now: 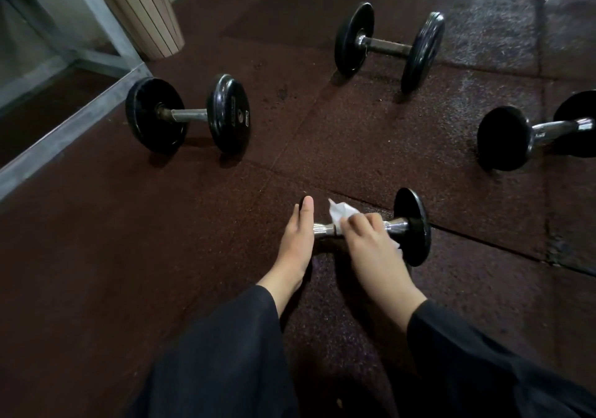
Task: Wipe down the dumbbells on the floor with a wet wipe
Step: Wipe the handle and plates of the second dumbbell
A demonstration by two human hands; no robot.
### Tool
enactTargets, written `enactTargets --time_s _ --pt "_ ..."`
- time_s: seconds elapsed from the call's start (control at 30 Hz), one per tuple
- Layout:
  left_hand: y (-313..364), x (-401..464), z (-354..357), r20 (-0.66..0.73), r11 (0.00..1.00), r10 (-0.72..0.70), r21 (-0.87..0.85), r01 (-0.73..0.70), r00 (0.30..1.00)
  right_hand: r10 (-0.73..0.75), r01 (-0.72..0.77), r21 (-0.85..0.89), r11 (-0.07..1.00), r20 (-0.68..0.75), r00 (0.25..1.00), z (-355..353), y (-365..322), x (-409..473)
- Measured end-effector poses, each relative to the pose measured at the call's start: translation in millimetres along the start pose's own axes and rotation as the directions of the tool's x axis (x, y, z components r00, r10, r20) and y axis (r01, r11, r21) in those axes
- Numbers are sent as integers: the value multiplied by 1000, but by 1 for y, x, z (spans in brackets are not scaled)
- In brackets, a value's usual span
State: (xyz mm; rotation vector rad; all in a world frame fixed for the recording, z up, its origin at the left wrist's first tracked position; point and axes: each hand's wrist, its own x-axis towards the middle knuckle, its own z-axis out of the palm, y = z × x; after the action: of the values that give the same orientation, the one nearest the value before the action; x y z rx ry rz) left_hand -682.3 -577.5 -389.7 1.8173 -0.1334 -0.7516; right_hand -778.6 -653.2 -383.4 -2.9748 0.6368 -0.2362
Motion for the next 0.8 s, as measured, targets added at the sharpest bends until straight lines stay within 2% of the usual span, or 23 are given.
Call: enactTargets --time_s 0.13,0.3,0.4,0.5,0.57,0.67,0.8 --pt "0 0 0 13 1000 -12 -11 13 1000 151 -160 81 984 109 983 -12 17 9" --pt "3 0 1 9 1000 -15 -19 15 1000 135 -153 93 984 175 975 -13 22 17" --pt "2 -2 0 13 1000 -10 -13 10 1000 148 -145 -29 989 106 983 -16 17 2" --pt "3 -4 0 15 1000 1 -5 -1 1000 163 -160 -60 985 44 986 -13 14 0" --pt "3 -3 0 15 1000 4 -4 -4 1000 177 -175 -35 984 96 980 -15 11 -1" --pt "4 -2 0 9 1000 1 -11 -1 1000 169 -169 -1 986 27 985 -8 9 -6" --pt "4 -5 1 5 1000 11 -12 -11 1000 137 -132 -121 984 29 990 0 14 -19"
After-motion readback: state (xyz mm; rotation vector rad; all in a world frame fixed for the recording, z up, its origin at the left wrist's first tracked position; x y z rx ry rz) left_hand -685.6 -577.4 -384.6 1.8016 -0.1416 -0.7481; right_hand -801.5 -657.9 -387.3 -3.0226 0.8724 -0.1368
